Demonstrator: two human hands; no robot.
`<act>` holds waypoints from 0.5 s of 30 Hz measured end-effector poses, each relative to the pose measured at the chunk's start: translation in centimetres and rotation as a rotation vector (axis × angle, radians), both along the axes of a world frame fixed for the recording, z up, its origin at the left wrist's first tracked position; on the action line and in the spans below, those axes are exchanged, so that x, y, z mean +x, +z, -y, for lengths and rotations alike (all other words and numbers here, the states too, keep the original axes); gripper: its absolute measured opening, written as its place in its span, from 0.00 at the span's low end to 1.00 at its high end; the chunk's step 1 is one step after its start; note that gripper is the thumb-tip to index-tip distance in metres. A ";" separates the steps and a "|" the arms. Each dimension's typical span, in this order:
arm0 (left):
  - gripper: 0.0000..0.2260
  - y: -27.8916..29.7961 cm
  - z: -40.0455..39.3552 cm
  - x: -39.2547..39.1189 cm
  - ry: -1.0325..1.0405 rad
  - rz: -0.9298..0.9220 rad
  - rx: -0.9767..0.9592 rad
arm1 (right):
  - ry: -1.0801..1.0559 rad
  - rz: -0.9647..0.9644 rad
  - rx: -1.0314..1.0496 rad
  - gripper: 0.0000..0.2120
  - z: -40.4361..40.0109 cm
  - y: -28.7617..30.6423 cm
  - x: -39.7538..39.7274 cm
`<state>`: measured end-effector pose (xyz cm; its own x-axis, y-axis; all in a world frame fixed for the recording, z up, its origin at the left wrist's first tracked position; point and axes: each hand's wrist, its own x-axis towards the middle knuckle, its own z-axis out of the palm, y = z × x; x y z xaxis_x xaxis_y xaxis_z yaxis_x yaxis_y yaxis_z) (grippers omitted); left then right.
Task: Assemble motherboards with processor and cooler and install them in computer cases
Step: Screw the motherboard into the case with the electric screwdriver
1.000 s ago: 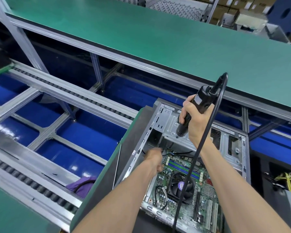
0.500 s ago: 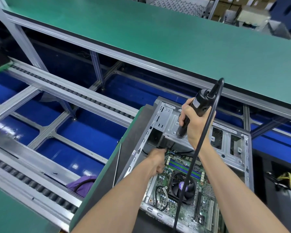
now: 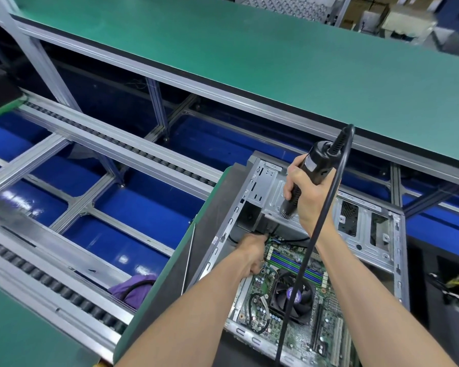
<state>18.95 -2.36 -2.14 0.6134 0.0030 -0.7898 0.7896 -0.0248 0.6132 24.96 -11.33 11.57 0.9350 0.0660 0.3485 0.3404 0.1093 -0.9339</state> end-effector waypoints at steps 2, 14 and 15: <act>0.22 0.2 0.1 0.0 -0.010 0.012 0.029 | 0.040 0.011 -0.001 0.05 0.2 0.1 0.1; 0.28 1.5 0.2 0.1 -0.110 0.087 0.157 | -0.015 0.019 -0.021 0.05 0.1 -0.2 0.2; 0.28 1.6 0.2 0.0 -0.128 0.097 0.171 | -0.007 0.018 -0.025 0.06 0.0 -0.2 0.2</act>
